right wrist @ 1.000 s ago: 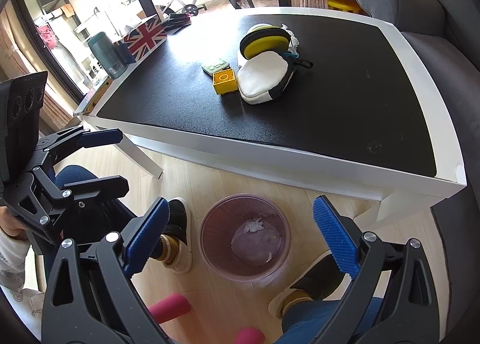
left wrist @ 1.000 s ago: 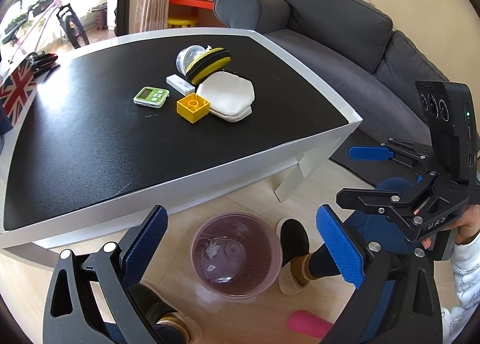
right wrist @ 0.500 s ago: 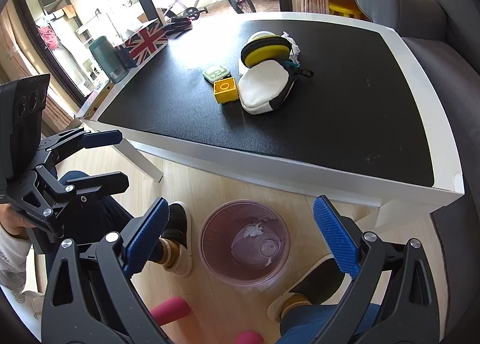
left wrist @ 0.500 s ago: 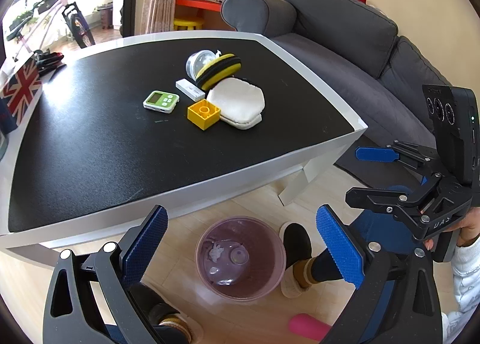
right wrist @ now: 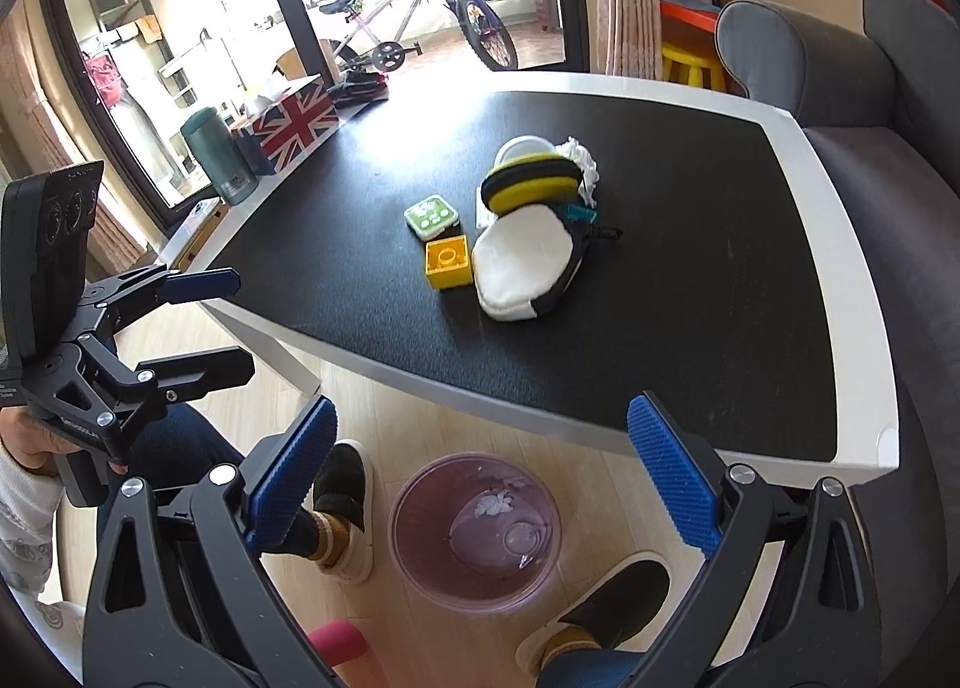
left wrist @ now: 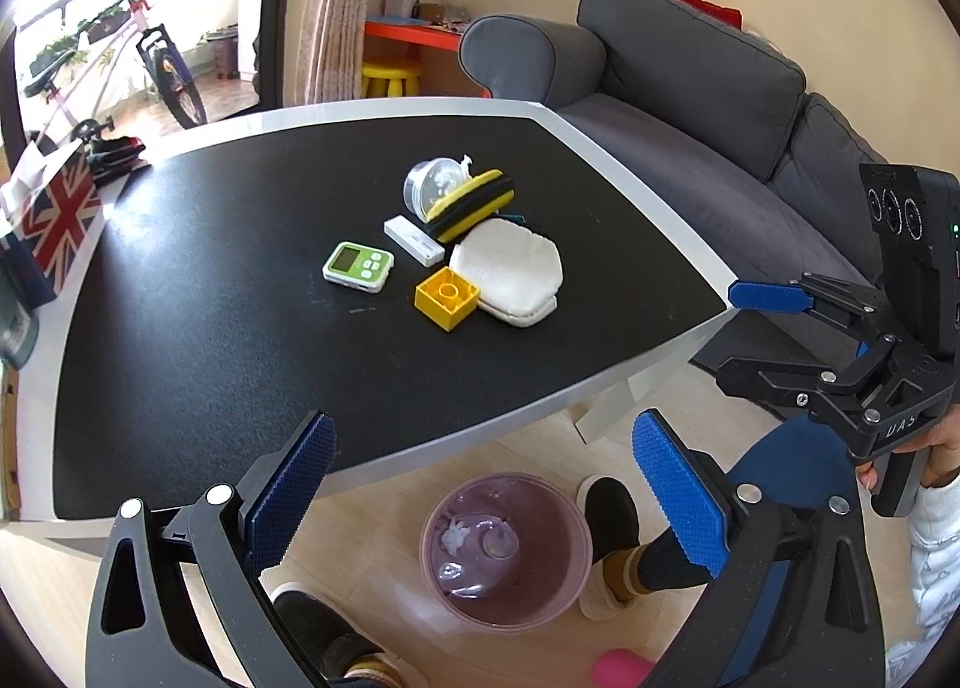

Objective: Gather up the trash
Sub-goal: 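Move both tools back over the table toward the white pouch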

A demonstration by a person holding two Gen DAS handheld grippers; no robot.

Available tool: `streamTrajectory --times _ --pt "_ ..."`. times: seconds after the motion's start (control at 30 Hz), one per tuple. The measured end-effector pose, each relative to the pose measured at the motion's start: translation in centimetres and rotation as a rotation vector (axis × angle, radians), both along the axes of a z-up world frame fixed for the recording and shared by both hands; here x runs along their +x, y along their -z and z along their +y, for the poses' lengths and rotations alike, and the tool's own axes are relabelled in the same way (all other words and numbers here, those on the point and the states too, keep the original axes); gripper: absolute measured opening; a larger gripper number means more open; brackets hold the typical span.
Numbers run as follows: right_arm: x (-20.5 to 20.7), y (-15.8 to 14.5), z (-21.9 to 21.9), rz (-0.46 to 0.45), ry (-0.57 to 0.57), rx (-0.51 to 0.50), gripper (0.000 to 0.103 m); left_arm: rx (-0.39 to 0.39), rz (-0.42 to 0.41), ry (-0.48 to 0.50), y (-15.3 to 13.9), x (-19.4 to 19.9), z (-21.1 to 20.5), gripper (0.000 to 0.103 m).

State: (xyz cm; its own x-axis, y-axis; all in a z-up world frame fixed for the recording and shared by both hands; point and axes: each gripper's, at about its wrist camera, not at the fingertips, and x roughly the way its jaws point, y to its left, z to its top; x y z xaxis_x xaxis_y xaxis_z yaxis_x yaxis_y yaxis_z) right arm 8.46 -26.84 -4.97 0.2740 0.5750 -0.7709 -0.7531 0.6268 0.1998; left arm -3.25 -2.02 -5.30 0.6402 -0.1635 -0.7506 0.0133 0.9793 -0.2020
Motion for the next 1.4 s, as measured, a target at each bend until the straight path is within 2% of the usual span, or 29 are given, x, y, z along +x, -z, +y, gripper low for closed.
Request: streamTrajectory --times 0.33,0.6,1.17,1.2,1.27,1.4 --pt "3.5 -0.1 1.7 0.009 0.008 -0.003 0.096 0.017 0.008 0.004 -0.5 2.7 1.5 0.096" --pt "6.8 0.8 3.3 0.039 0.020 -0.019 0.096 0.019 0.035 -0.003 0.3 5.0 2.8 0.096" --pt "11.4 5.1 6.5 0.145 0.010 -0.032 0.096 0.014 0.068 -0.014 2.0 7.9 4.5 0.096" --pt "11.6 5.3 6.6 0.150 0.006 -0.030 0.094 0.013 0.069 -0.014 2.1 8.1 4.6 0.096" --pt "11.8 5.8 6.9 0.163 -0.002 -0.035 0.080 0.011 0.071 -0.014 2.4 8.3 4.7 0.096" --pt "12.0 6.6 7.3 0.188 -0.019 -0.042 0.066 0.007 0.075 -0.010 2.7 8.7 4.6 0.096"
